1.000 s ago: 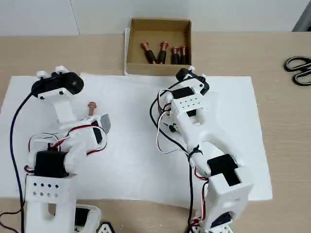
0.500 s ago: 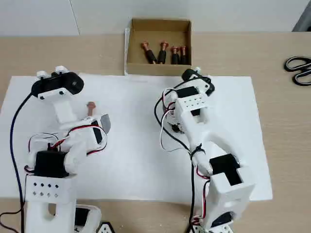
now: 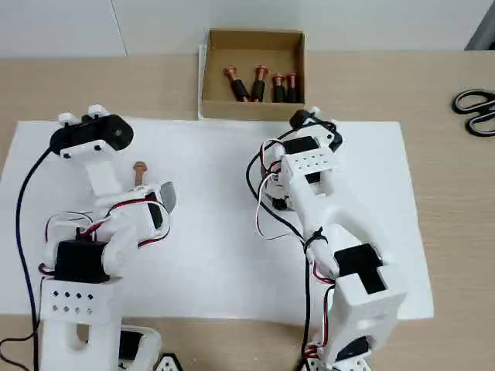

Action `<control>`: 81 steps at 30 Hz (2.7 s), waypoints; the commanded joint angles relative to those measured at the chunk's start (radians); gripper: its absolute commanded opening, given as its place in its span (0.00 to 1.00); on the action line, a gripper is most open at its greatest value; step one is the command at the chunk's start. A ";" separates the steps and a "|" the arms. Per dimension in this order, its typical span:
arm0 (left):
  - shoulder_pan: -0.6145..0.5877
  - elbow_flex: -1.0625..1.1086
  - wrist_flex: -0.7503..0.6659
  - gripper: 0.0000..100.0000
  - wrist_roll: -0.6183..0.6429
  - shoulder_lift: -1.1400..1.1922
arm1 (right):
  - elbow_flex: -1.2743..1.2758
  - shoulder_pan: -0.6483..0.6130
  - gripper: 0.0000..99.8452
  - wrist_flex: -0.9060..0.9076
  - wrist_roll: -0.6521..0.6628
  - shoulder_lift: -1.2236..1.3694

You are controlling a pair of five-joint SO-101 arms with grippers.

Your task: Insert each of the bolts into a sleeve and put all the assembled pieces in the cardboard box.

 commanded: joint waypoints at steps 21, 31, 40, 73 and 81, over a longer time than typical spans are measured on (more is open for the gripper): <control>0.005 -0.001 -0.015 0.17 -0.006 -0.017 | -0.075 0.097 0.01 0.194 0.747 -0.042; 0.000 -0.001 -0.015 0.17 -0.006 -0.017 | -0.127 0.090 0.13 0.185 0.764 0.001; 0.002 -0.001 -0.015 0.17 -0.006 -0.017 | -0.123 0.082 0.11 0.179 0.783 0.007; 0.005 -0.001 -0.015 0.17 -0.006 -0.017 | -0.052 0.084 0.11 0.119 0.755 0.110; 0.003 -0.001 -0.017 0.17 -0.006 -0.017 | -0.072 0.087 0.00 0.156 0.848 0.097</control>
